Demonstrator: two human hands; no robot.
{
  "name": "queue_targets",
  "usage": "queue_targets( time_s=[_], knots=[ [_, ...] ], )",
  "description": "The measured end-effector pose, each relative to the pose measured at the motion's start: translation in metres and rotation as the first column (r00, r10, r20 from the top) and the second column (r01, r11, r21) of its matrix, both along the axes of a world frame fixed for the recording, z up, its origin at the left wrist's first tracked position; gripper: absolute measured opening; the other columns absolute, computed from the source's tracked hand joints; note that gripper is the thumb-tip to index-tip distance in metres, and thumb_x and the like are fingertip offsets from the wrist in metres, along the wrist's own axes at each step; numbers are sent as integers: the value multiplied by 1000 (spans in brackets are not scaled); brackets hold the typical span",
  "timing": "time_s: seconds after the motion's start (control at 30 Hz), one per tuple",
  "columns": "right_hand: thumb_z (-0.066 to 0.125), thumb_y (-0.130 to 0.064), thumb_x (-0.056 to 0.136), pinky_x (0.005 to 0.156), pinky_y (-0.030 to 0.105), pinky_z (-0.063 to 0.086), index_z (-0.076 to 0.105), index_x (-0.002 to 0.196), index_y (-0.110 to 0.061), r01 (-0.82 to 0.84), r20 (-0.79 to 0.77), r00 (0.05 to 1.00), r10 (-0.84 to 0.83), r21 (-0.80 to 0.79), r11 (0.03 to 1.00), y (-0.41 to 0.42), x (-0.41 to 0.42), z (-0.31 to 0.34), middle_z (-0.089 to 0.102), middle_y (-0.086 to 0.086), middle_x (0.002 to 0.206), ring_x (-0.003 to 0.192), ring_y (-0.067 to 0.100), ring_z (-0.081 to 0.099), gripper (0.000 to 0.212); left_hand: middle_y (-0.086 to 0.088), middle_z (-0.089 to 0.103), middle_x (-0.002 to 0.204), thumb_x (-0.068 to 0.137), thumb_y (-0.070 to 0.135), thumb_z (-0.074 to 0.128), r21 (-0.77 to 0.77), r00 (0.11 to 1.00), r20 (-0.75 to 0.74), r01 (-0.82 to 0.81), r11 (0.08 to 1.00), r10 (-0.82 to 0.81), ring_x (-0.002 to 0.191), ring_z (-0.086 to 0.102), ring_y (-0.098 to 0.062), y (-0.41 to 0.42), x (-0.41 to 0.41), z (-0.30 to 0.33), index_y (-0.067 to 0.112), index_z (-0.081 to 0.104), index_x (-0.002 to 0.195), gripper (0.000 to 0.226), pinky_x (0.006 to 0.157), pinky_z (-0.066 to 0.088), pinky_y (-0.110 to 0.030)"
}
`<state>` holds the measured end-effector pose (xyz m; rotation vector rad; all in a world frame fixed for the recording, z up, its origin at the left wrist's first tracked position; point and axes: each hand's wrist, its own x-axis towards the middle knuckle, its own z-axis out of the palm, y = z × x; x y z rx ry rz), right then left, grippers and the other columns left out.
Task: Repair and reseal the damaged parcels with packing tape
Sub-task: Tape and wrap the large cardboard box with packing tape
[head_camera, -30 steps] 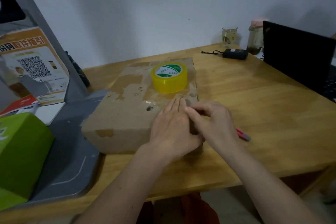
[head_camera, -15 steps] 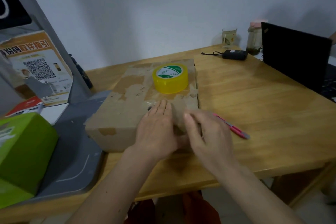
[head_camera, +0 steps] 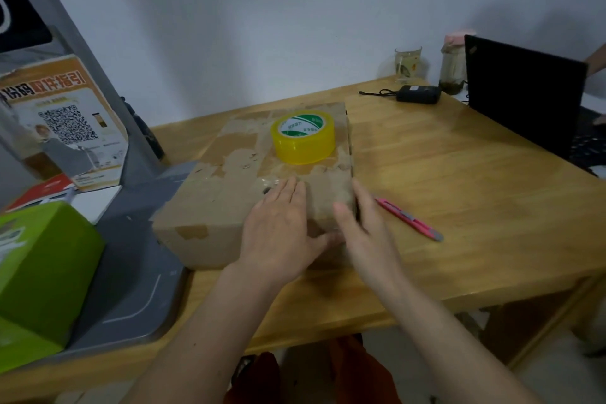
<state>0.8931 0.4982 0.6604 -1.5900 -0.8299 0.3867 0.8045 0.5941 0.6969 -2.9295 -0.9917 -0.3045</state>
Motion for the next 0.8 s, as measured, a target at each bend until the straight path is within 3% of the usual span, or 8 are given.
queue_targets(
  time_s=[0.1, 0.2, 0.3, 0.4, 0.5, 0.57, 0.7, 0.8],
  knots=[
    [51, -39, 96, 111, 22, 29, 12, 152, -31, -40, -45, 998, 41, 39, 998, -3, -15, -14, 29, -16, 152, 133, -8, 27, 68, 0, 6, 164, 90, 65, 43, 29, 1000, 1, -8, 1000, 8, 151, 6, -15, 0, 1, -2, 15, 7, 157, 91, 120, 6, -31],
    [49, -54, 88, 113, 28, 34, 16, 151, -33, -42, -7, 999, 42, 91, 995, -14, -24, -24, 35, -20, 149, 135, -7, 31, 74, 1, 5, 165, 86, 73, 45, 23, 1000, -9, -19, 1000, 19, 151, 4, -14, 0, 2, -2, 15, 6, 157, 99, 121, 6, -32],
    [47, -61, 86, 113, 28, 33, 27, 149, -33, -26, -88, 995, 36, 112, 993, -18, -13, -18, 39, -22, 145, 133, -7, 34, 72, 1, 6, 164, 81, 78, 39, 20, 1000, -14, -27, 999, 27, 151, 5, -14, -2, 2, -1, 16, 7, 156, 103, 121, 6, -32],
    [46, -54, 91, 110, 23, 31, 24, 150, -32, -54, -243, 967, 74, 88, 995, -8, -2, -5, 38, -22, 142, 132, -3, 34, 66, 0, 9, 164, 82, 76, 42, 27, 1000, 14, -24, 999, 24, 151, 7, -14, -6, 0, -1, 15, 10, 156, 101, 120, 7, -32],
    [46, -53, 87, 98, 14, 37, 29, 148, -34, -92, -241, 964, 109, 80, 992, 1, -9, -3, 49, -28, 126, 119, -9, 46, 66, -2, 8, 164, 88, 69, 43, 41, 1000, 12, -24, 999, 23, 151, 5, -15, -8, 0, 0, 14, 9, 156, 94, 120, 5, -31],
    [45, -58, 79, 100, 17, 36, 30, 148, -31, -97, -250, 962, 113, 73, 993, -4, -13, -3, 49, -20, 134, 125, -2, 45, 76, -2, 8, 164, 88, 68, 42, 29, 1000, 12, -30, 999, 29, 151, 5, -15, -8, 1, 0, 14, 8, 156, 94, 120, 4, -32],
    [44, -56, 88, 110, 29, 34, 28, 150, -28, -78, -200, 977, 74, -10, 997, -9, -5, 5, 43, -11, 146, 134, 5, 38, 70, -3, 12, 164, 86, 71, 43, 27, 998, 43, -37, 999, 35, 151, 8, -16, -9, 1, -2, 14, 12, 156, 96, 121, 6, -33],
    [42, -57, 91, 117, 30, 17, 16, 153, -25, -62, 58, 996, 75, -199, 978, -2, -13, 10, 18, -4, 159, 145, 9, 15, 74, -4, 7, 164, 99, 42, 41, 57, 999, 45, -14, 998, 11, 151, 4, -17, -11, -3, -3, 12, 8, 156, 72, 120, 2, -31]
  ],
)
